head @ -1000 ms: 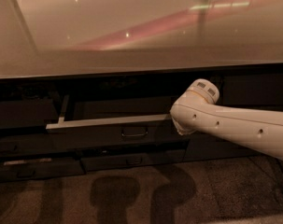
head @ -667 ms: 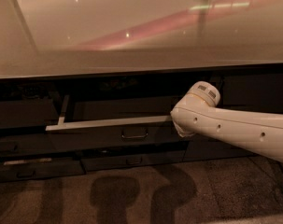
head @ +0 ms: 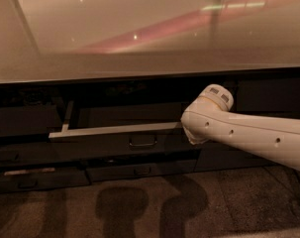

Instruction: Open top drawer

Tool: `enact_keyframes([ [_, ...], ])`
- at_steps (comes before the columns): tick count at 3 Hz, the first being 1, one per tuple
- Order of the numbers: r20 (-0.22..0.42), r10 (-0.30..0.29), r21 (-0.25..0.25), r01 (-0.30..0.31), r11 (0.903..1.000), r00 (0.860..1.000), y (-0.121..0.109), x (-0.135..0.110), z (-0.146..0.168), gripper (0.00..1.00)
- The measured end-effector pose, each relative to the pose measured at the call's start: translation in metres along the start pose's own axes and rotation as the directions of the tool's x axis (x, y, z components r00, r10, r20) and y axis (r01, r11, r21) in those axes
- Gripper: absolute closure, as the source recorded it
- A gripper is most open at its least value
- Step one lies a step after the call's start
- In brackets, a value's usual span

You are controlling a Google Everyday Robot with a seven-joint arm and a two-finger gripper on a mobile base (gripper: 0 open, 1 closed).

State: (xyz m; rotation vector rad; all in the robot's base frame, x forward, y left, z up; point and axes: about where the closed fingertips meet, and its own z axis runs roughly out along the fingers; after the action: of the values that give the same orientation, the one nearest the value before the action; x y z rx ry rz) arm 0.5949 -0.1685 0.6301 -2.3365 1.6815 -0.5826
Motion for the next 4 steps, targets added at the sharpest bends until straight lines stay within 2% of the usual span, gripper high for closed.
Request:
enact_keyframes([
  [1,0.005,0.005,0.012,-0.005,0.9999,1.0,-0.024,0.007,-0.021,0.34],
  [2,0.005,0.006,0.018,-0.006,0.9998,1.0,-0.027,0.008,-0.025,0.11],
  [3,-0.014,0.013,0.071,-0.012,0.9974,1.0,-0.038,0.013,-0.063,0.0],
  [4,-0.052,0.033,0.149,-0.025,0.9886,0.998,-0.046,0.022,-0.113,0.0],
])
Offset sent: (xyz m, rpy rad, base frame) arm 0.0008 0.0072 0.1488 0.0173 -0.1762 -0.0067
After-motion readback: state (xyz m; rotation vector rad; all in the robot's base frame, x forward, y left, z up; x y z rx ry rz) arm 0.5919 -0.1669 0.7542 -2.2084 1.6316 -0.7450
